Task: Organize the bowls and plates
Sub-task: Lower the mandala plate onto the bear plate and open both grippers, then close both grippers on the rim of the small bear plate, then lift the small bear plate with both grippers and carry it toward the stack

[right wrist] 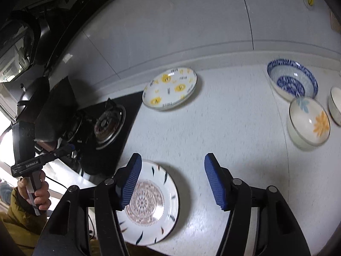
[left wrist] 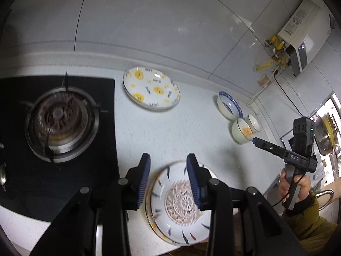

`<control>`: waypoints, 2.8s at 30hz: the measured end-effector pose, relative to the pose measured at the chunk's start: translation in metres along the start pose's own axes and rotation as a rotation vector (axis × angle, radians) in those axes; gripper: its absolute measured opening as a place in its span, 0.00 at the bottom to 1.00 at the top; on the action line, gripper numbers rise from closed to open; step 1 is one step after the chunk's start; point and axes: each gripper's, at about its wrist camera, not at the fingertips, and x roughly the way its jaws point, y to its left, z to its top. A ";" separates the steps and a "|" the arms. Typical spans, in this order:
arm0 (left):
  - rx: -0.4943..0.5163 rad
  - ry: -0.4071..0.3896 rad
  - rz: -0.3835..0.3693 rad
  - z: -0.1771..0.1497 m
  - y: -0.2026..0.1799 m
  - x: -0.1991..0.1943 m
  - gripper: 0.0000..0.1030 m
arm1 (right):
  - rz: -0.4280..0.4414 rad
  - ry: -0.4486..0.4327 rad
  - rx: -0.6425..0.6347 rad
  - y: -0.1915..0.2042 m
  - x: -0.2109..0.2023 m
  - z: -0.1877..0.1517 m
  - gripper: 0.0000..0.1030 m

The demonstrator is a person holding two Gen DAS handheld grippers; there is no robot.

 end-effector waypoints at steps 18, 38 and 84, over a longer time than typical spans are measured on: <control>-0.176 0.081 0.174 0.126 0.065 0.108 0.72 | 0.076 0.026 0.016 -0.039 0.100 0.099 0.77; -0.235 0.250 0.184 0.171 0.112 0.251 0.69 | 0.131 0.196 0.072 -0.072 0.230 0.149 0.77; -0.326 0.290 0.092 0.123 0.061 0.230 0.13 | 0.098 0.333 0.133 -0.082 0.193 0.126 0.11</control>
